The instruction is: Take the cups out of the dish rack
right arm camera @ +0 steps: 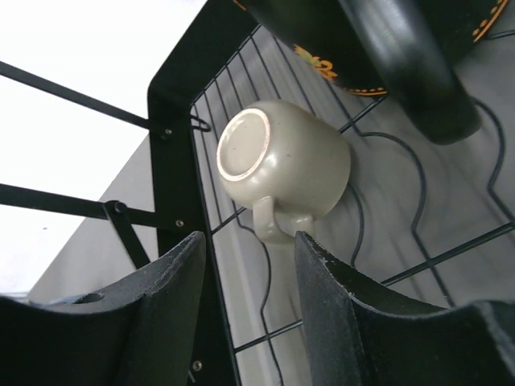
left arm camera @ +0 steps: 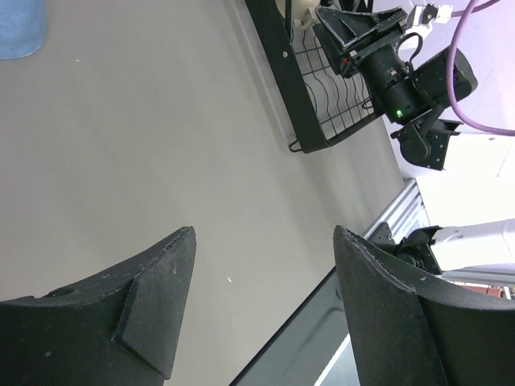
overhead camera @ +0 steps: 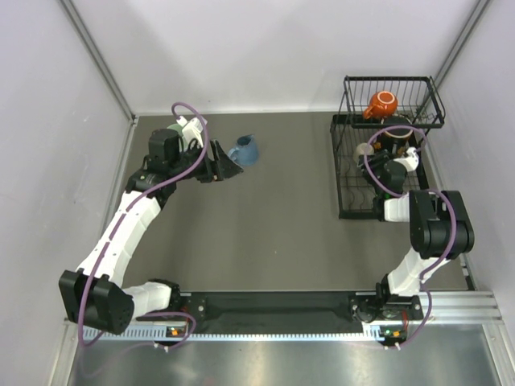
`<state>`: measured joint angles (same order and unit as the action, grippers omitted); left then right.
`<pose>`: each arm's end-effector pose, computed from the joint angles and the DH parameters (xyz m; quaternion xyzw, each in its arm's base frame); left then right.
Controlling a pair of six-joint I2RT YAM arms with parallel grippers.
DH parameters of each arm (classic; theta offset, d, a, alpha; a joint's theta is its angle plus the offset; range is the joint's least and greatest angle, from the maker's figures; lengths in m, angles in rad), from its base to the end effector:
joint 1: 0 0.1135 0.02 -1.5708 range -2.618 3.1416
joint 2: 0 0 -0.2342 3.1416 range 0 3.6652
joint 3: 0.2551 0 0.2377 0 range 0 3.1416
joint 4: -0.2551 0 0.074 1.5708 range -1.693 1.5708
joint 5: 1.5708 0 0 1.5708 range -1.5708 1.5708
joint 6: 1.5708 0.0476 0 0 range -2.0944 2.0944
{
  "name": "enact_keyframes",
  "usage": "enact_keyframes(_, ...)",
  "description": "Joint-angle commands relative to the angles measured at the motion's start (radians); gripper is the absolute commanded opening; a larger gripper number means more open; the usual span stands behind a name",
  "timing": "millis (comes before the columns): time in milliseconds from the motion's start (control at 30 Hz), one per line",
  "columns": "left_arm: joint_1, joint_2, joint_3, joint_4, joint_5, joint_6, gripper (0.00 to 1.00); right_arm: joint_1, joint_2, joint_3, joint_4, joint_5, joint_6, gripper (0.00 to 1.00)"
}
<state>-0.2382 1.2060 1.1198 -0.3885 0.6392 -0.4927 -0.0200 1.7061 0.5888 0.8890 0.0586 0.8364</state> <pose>0.2562 -0.0914 0.3210 0.0595 0.8245 -0.4272 0.3661 0.3245 -0.0093 0.1376 0.3416 0.7045 0.2257 0.5797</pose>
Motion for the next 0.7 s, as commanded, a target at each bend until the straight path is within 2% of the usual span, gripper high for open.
enact_keyframes(0,-0.003,-0.034,-0.002,0.060,0.020,0.003,0.74,0.009,0.003,0.020,0.013,0.040,-0.057,0.49)
enact_keyframes(667,-0.003,-0.029,-0.002,0.059,0.014,0.009,0.74,0.011,0.063,0.151,-0.137,-0.002,-0.158,0.45)
